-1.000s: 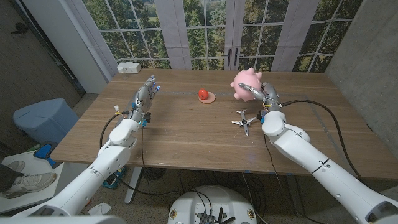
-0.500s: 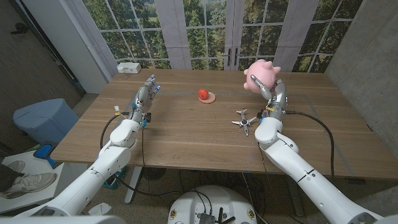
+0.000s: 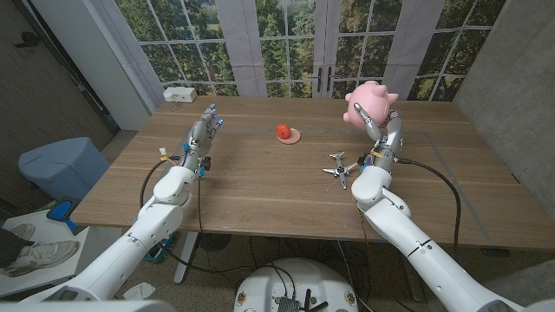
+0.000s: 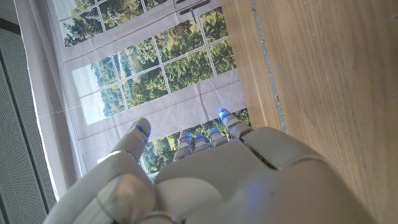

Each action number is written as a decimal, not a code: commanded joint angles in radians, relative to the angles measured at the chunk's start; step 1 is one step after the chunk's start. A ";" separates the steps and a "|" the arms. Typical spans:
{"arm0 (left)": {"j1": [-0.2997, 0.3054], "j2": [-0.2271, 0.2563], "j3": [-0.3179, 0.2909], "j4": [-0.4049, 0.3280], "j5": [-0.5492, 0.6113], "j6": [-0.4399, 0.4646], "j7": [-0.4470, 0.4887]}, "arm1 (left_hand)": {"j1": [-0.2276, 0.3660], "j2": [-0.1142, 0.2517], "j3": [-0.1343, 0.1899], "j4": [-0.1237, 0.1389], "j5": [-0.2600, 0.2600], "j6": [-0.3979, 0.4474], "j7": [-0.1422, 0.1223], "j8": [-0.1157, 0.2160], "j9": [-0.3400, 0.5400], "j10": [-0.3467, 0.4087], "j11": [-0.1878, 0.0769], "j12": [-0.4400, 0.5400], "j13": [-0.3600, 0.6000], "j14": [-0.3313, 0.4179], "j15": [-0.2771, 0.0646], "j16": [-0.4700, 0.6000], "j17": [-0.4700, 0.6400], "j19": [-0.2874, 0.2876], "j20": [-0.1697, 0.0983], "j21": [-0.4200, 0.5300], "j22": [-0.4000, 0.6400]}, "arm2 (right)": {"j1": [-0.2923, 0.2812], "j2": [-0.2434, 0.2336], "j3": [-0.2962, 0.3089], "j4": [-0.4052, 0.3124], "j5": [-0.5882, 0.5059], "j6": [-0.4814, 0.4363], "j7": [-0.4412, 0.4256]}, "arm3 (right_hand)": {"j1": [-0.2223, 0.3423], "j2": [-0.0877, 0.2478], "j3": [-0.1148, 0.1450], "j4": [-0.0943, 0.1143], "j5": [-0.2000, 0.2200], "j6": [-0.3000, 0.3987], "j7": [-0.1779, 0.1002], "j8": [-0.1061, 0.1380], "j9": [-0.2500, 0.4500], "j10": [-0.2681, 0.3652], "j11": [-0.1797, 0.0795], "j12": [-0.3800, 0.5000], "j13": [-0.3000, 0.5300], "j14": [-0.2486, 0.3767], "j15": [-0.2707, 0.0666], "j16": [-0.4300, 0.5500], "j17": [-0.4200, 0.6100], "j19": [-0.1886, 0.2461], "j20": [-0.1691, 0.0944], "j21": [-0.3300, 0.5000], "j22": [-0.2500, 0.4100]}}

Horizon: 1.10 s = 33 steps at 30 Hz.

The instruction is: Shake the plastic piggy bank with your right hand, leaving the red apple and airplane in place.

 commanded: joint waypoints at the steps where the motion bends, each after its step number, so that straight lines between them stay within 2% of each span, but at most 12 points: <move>1: -0.004 -0.003 0.001 0.007 -0.001 -0.002 -0.003 | 0.008 0.045 0.003 -0.001 0.001 0.000 0.003 0.004 0.005 0.001 0.004 0.004 0.005 0.002 -0.027 0.001 0.005 0.004 -0.035 0.000 0.005 | -0.005 -0.034 0.003 -0.022 -0.003 -0.017 0.082 | 0.409 0.397 0.080 0.014 0.006 0.436 -0.288 0.004 0.061 0.348 -0.343 0.008 0.168 0.060 -0.188 0.005 0.001 -0.005 -0.047 0.006 0.000; 4: -0.006 -0.004 0.003 0.009 -0.001 -0.002 -0.005 | 0.008 0.045 0.003 -0.001 0.001 0.000 0.003 0.005 0.005 0.001 0.003 0.004 0.005 0.002 -0.027 0.001 0.005 0.004 -0.035 0.000 0.005 | -0.006 -0.068 0.000 -0.049 0.004 -0.050 0.140 | 0.409 0.397 0.080 0.014 0.006 0.435 -0.289 0.004 0.062 0.346 -0.342 0.005 0.165 0.059 -0.189 0.004 0.000 -0.006 -0.050 0.007 0.000; 10: -0.009 -0.005 0.004 0.011 0.000 -0.001 -0.006 | 0.008 0.045 0.003 -0.001 0.001 0.000 0.002 0.004 0.005 0.002 0.002 0.004 0.005 0.003 -0.027 0.001 0.005 0.004 -0.034 0.000 0.005 | 0.003 -0.164 -0.006 -0.124 0.052 -0.147 0.319 | 0.408 0.397 0.081 0.014 0.007 0.439 -0.293 0.002 0.058 0.350 -0.343 0.004 0.162 0.057 -0.189 0.001 -0.001 -0.005 -0.053 0.008 0.000; 13: -0.010 -0.005 0.005 0.011 0.000 0.001 -0.005 | 0.008 0.045 0.003 -0.001 0.001 0.000 0.002 0.005 0.005 0.001 0.004 0.004 0.005 0.003 -0.027 0.001 0.005 0.005 -0.035 0.000 0.005 | 0.022 -0.208 -0.014 -0.167 0.082 -0.235 0.411 | 0.409 0.396 0.081 0.013 0.007 0.443 -0.292 0.001 0.055 0.354 -0.341 0.001 0.156 0.060 -0.190 0.002 0.000 -0.002 -0.054 0.009 0.000; 18: -0.008 -0.004 0.005 0.007 -0.003 0.005 -0.005 | 0.008 0.045 0.003 -0.001 0.001 0.000 0.003 0.004 0.005 0.002 0.004 0.004 0.005 0.003 -0.027 0.001 0.005 0.004 -0.035 0.000 0.005 | 0.050 -0.252 -0.024 -0.203 0.134 -0.320 0.510 | 0.410 0.395 0.081 0.013 0.007 0.442 -0.290 0.000 0.056 0.351 -0.335 0.004 0.163 0.061 -0.190 0.001 0.000 -0.001 -0.053 0.010 0.000; 23: -0.004 0.000 0.004 -0.002 0.002 0.006 0.002 | 0.008 0.044 0.003 -0.001 0.001 0.000 0.003 0.005 0.005 0.002 0.004 0.004 0.005 0.003 -0.027 0.001 0.005 0.004 -0.034 0.000 0.005 | 0.101 -0.314 -0.048 -0.251 0.185 -0.449 0.627 | 0.412 0.393 0.081 0.012 0.008 0.442 -0.289 -0.001 0.055 0.352 -0.336 0.004 0.165 0.062 -0.190 0.001 0.000 -0.004 -0.053 0.011 0.000; 28: -0.004 0.000 0.004 -0.005 0.001 0.007 -0.001 | 0.008 0.044 0.003 -0.001 0.001 0.001 0.003 0.005 0.005 0.002 0.003 0.004 0.005 0.003 -0.027 0.001 0.005 0.004 -0.034 0.000 0.005 | 0.137 -0.342 -0.075 -0.275 0.205 -0.526 0.660 | 0.413 0.393 0.082 0.012 0.008 0.441 -0.290 -0.002 0.055 0.349 -0.335 0.004 0.170 0.061 -0.190 -0.001 0.000 -0.002 -0.052 0.013 0.000; 33: -0.002 0.001 0.005 -0.011 0.003 0.007 0.001 | 0.008 0.044 0.003 -0.002 0.001 0.001 0.003 0.005 0.005 0.002 0.003 0.004 0.005 0.003 -0.026 0.001 0.005 0.005 -0.035 0.000 0.005 | 0.134 -0.350 -0.077 -0.281 0.214 -0.523 0.637 | 0.412 0.393 0.081 0.013 0.008 0.439 -0.292 -0.004 0.057 0.345 -0.335 0.002 0.171 0.058 -0.190 -0.003 0.000 -0.005 -0.053 0.013 0.000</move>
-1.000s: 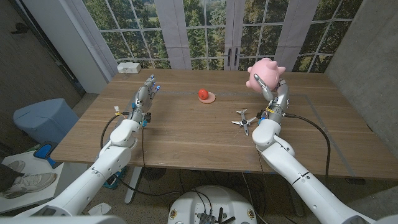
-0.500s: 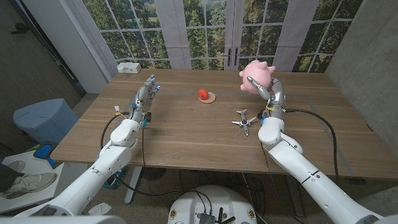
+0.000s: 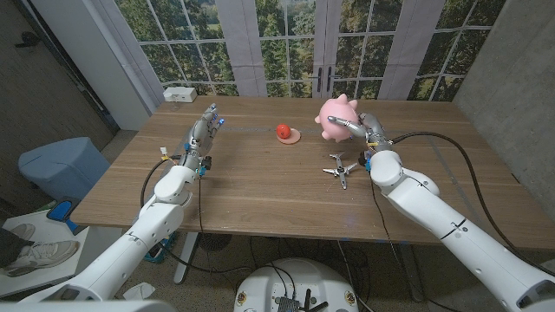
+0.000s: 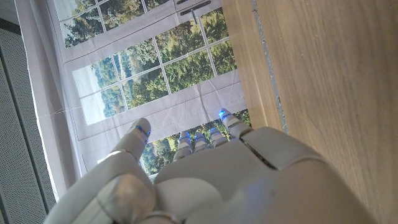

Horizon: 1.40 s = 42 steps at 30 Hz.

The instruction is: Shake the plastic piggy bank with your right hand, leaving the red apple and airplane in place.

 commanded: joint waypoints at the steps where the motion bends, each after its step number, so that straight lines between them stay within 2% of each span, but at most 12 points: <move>1: 0.005 0.003 0.001 -0.013 0.004 0.004 0.003 | 0.008 0.044 0.003 -0.002 0.001 0.002 0.003 0.005 0.005 0.001 0.004 0.004 0.005 0.003 -0.027 0.001 0.005 0.005 -0.035 0.000 0.005 | 0.040 -0.068 -0.028 -0.056 0.054 -0.115 0.070 | 0.408 0.399 0.082 0.013 0.005 0.430 -0.292 0.004 0.031 0.336 -0.338 0.000 0.167 0.048 -0.183 -0.003 0.003 -0.003 -0.052 0.010 0.000; 11: 0.020 0.007 -0.002 -0.034 0.011 0.004 0.019 | 0.008 0.044 0.003 -0.002 0.001 0.001 0.003 0.005 0.005 0.002 0.004 0.004 0.005 0.003 -0.027 0.001 0.005 0.006 -0.035 0.000 0.005 | -0.022 -0.032 -0.012 -0.031 0.011 0.004 -0.079 | 0.408 0.398 0.081 0.015 0.005 0.430 -0.291 0.004 0.034 0.336 -0.339 -0.001 0.169 0.047 -0.182 -0.005 0.003 -0.004 -0.055 0.012 0.000; 15: 0.028 0.010 -0.003 -0.047 0.015 0.007 0.027 | 0.008 0.044 0.003 -0.002 0.001 0.001 0.003 0.005 0.005 0.002 0.005 0.004 0.005 0.003 -0.027 0.001 0.005 0.006 -0.035 0.000 0.005 | -0.057 0.003 -0.001 -0.008 -0.019 0.077 -0.165 | 0.408 0.398 0.080 0.015 0.005 0.431 -0.291 0.003 0.033 0.337 -0.339 -0.001 0.170 0.047 -0.183 -0.006 0.003 -0.005 -0.055 0.013 0.000; 20: 0.038 0.015 -0.005 -0.062 0.018 0.012 0.035 | 0.008 0.044 0.004 -0.002 0.001 0.001 0.003 0.005 0.005 0.002 0.005 0.004 0.005 0.003 -0.027 0.001 0.005 0.006 -0.035 0.000 0.005 | -0.094 0.077 0.010 0.044 -0.073 0.187 -0.306 | 0.407 0.398 0.079 0.015 0.004 0.431 -0.292 0.002 0.035 0.338 -0.341 -0.003 0.168 0.048 -0.182 -0.005 0.003 -0.007 -0.054 0.013 0.000; 23: 0.042 0.015 -0.007 -0.064 0.019 0.009 0.037 | 0.008 0.044 0.003 -0.002 0.001 0.001 0.003 0.005 0.005 0.002 0.005 0.004 0.005 0.003 -0.027 0.001 0.005 0.005 -0.035 0.000 0.005 | -0.109 0.142 0.015 0.092 -0.118 0.258 -0.420 | 0.408 0.398 0.080 0.015 0.005 0.434 -0.290 0.002 0.033 0.343 -0.339 -0.004 0.163 0.049 -0.182 -0.005 0.004 -0.007 -0.051 0.014 0.000; 30: 0.044 0.015 -0.009 -0.065 0.021 0.005 0.038 | 0.008 0.043 0.003 -0.002 0.001 0.001 0.002 0.005 0.005 0.002 0.004 0.004 0.005 0.002 -0.027 0.001 0.005 0.005 -0.035 0.000 0.005 | -0.123 0.255 0.045 0.188 -0.157 0.420 -0.579 | 0.409 0.398 0.079 0.014 0.005 0.432 -0.289 0.000 0.034 0.345 -0.338 -0.005 0.164 0.055 -0.182 -0.001 0.005 -0.007 -0.047 0.015 -0.001; 35: 0.043 0.014 -0.009 -0.063 0.020 0.007 0.038 | 0.008 0.044 0.003 -0.002 0.001 0.001 0.002 0.004 0.005 0.002 0.003 0.004 0.005 0.002 -0.027 0.001 0.005 0.005 -0.035 0.000 0.005 | -0.123 0.301 0.059 0.223 -0.170 0.469 -0.624 | 0.410 0.397 0.078 0.013 0.005 0.436 -0.285 -0.001 0.032 0.344 -0.339 -0.005 0.165 0.058 -0.181 0.002 0.005 -0.008 -0.043 0.016 -0.001; 42: 0.039 0.012 -0.010 -0.056 0.018 0.002 0.033 | 0.008 0.044 0.003 -0.002 0.001 0.001 0.002 0.004 0.005 0.002 0.003 0.004 0.005 0.002 -0.028 0.001 0.005 0.005 -0.036 0.000 0.005 | -0.120 0.312 0.064 0.232 -0.183 0.472 -0.612 | 0.411 0.398 0.078 0.013 0.006 0.432 -0.283 -0.002 0.036 0.343 -0.339 -0.007 0.167 0.055 -0.181 0.003 0.005 -0.011 -0.043 0.016 -0.001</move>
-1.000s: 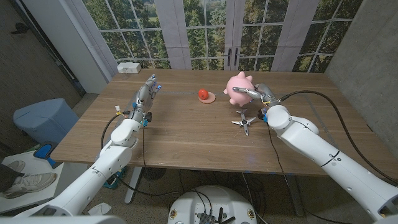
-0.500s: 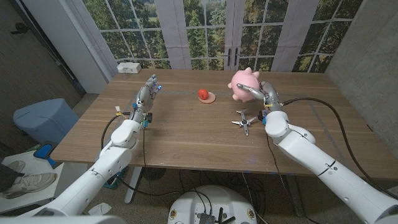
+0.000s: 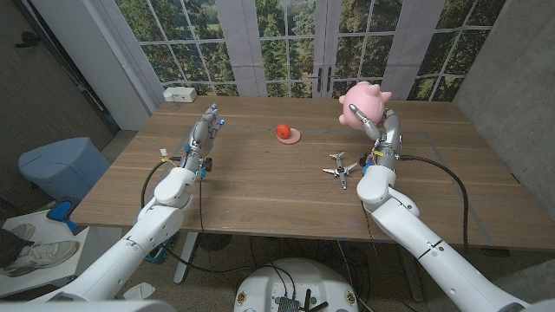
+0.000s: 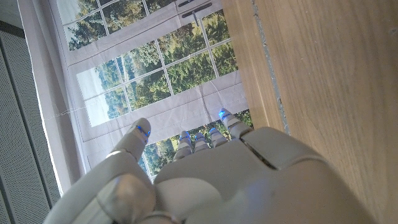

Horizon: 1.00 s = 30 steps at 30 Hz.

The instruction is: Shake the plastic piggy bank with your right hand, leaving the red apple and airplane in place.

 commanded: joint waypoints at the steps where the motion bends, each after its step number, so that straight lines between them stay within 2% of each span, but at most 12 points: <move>1: -0.002 -0.001 -0.002 0.006 0.000 -0.006 -0.002 | 0.008 0.044 0.003 -0.001 0.001 0.001 0.003 0.004 0.005 0.002 0.003 0.004 0.005 0.002 -0.027 0.001 0.005 0.005 -0.036 0.000 0.005 | -0.008 0.075 0.020 0.060 -0.038 0.079 -0.067 | 0.412 0.397 0.078 0.012 0.006 0.433 -0.284 0.003 0.037 0.344 -0.338 0.004 0.161 0.056 -0.182 0.005 0.003 -0.008 -0.040 0.005 -0.001; 9: -0.011 -0.004 -0.003 0.019 -0.005 -0.006 -0.010 | 0.008 0.044 0.003 -0.002 0.001 0.001 0.003 0.004 0.005 0.002 0.002 0.004 0.005 0.002 -0.027 0.001 0.005 0.005 -0.035 0.000 0.005 | 0.003 0.081 0.019 0.071 -0.050 0.078 -0.053 | 0.412 0.398 0.077 0.013 0.005 0.433 -0.287 0.001 0.037 0.344 -0.340 0.003 0.162 0.054 -0.181 0.006 0.002 -0.008 -0.042 0.006 -0.001; 17: -0.020 -0.006 -0.001 0.032 -0.009 -0.006 -0.017 | 0.008 0.044 0.003 -0.001 0.001 0.000 0.003 0.004 0.005 0.001 0.003 0.004 0.005 0.002 -0.027 0.001 0.005 0.005 -0.035 0.000 0.005 | 0.012 0.065 0.011 0.067 -0.053 0.063 -0.009 | 0.410 0.398 0.077 0.014 0.005 0.435 -0.290 -0.001 0.037 0.344 -0.341 0.004 0.166 0.051 -0.181 0.004 0.001 -0.010 -0.044 0.006 -0.001; 30: -0.020 -0.005 -0.002 0.032 -0.007 -0.009 -0.015 | 0.009 0.044 0.003 -0.002 0.001 0.001 0.003 0.004 0.005 0.002 0.003 0.004 0.005 0.002 -0.027 0.001 0.005 0.005 -0.035 0.000 0.005 | 0.014 -0.041 -0.007 0.003 -0.055 -0.005 0.155 | 0.409 0.398 0.078 0.015 0.006 0.442 -0.297 -0.005 0.032 0.344 -0.343 0.002 0.169 0.045 -0.183 -0.002 -0.001 -0.010 -0.053 0.007 -0.001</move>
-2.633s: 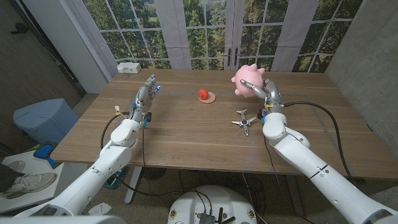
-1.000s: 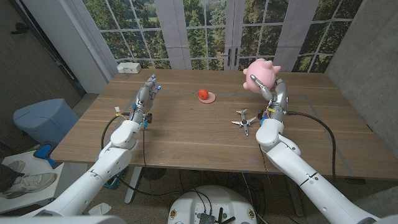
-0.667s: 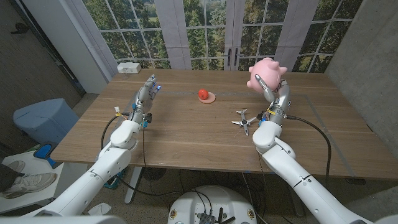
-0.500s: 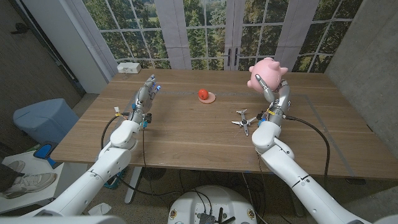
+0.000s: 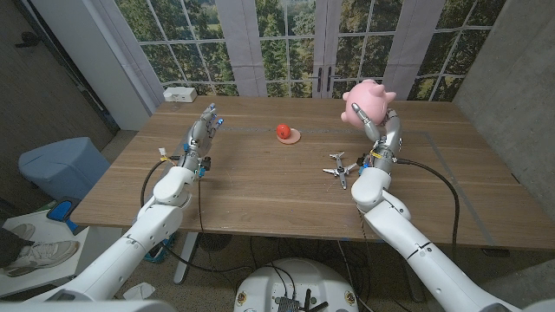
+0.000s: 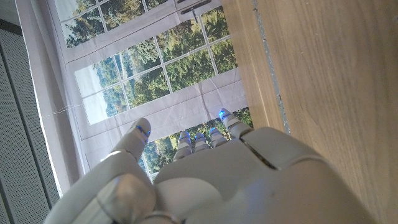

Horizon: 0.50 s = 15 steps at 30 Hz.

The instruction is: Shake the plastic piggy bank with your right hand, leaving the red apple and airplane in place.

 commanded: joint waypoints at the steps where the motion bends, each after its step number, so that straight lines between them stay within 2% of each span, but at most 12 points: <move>1: -0.001 0.000 0.000 0.001 -0.001 -0.002 -0.002 | 0.008 0.044 0.003 -0.002 0.001 0.001 0.003 0.004 0.005 0.001 0.004 0.004 0.005 0.002 -0.027 0.001 0.005 0.005 -0.035 0.000 0.005 | 0.004 -0.084 -0.015 -0.058 -0.003 -0.066 0.138 | 0.408 0.397 0.077 0.015 0.007 0.440 -0.297 0.001 0.030 0.343 -0.343 0.005 0.169 0.045 -0.183 -0.002 0.002 0.002 -0.053 0.007 0.002; 8: 0.006 0.002 -0.002 -0.011 0.002 -0.002 0.005 | 0.008 0.043 0.002 -0.002 0.001 0.001 0.003 0.004 0.005 0.001 0.004 0.004 0.005 0.002 -0.028 0.001 0.005 0.005 -0.035 0.000 0.005 | 0.007 -0.161 -0.032 -0.133 0.005 -0.165 0.264 | 0.406 0.397 0.078 0.017 0.007 0.443 -0.300 0.000 0.028 0.345 -0.344 0.001 0.163 0.044 -0.183 -0.007 0.001 0.005 -0.055 0.008 0.002; 15: 0.019 0.010 -0.006 -0.031 0.006 0.001 0.015 | 0.008 0.043 0.002 -0.002 0.001 0.001 0.003 0.005 0.005 0.001 0.003 0.004 0.005 0.002 -0.026 0.001 0.005 0.005 -0.035 0.000 0.005 | 0.010 -0.189 -0.048 -0.160 -0.006 -0.202 0.299 | 0.404 0.395 0.079 0.016 0.007 0.446 -0.301 -0.004 0.021 0.348 -0.342 -0.005 0.155 0.045 -0.183 -0.011 0.000 0.008 -0.055 0.009 0.002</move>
